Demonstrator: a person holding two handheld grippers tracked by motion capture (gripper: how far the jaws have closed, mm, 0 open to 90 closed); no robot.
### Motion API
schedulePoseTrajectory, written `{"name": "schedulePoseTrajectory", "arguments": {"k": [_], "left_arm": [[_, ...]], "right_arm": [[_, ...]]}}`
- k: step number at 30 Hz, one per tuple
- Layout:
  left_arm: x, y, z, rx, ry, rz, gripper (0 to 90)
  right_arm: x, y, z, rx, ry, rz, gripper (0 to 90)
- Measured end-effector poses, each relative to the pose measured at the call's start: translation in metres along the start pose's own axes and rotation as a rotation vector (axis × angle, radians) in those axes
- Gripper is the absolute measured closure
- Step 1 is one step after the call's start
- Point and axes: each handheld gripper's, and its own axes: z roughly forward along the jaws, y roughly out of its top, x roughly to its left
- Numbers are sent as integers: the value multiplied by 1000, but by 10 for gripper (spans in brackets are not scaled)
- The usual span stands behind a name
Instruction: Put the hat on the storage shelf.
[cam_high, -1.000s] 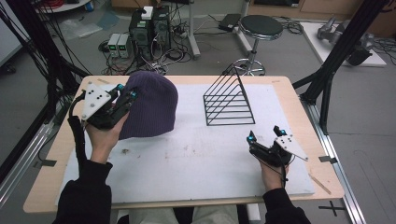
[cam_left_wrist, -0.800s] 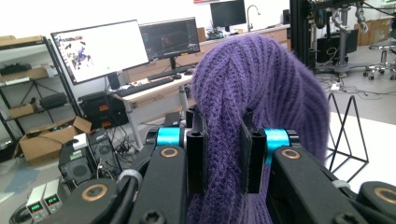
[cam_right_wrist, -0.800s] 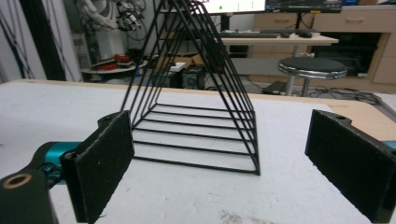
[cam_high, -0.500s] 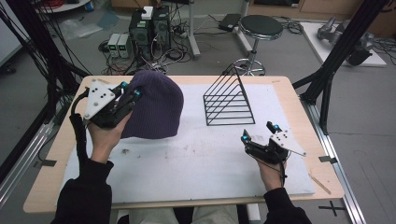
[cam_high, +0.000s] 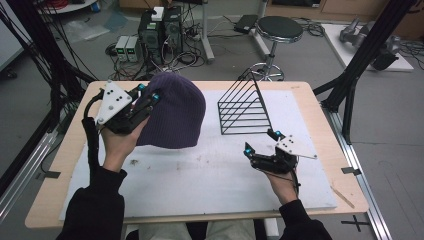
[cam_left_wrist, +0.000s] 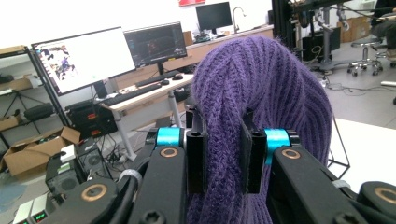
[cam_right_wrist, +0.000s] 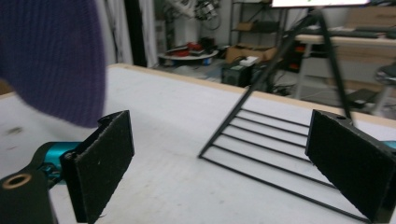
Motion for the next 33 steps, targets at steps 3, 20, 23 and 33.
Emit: {"name": "schedulePoseTrajectory", "arguments": {"k": [3, 20, 23, 33], "left_arm": [[-5, 3, 3, 0, -14, 3, 764], [-21, 33, 20, -35, -64, 30, 761], [-24, 35, 21, -43, -70, 27, 761], [-33, 33, 25, -45, -98, 27, 760]], "right_arm": [[5, 3, 9, 46, 56, -19, 72], [34, 27, 52, 70, 218, 10, 73], [38, 30, 57, 62, 229, 13, 73], [48, 30, 77, 82, 288, 74, 108]]}}
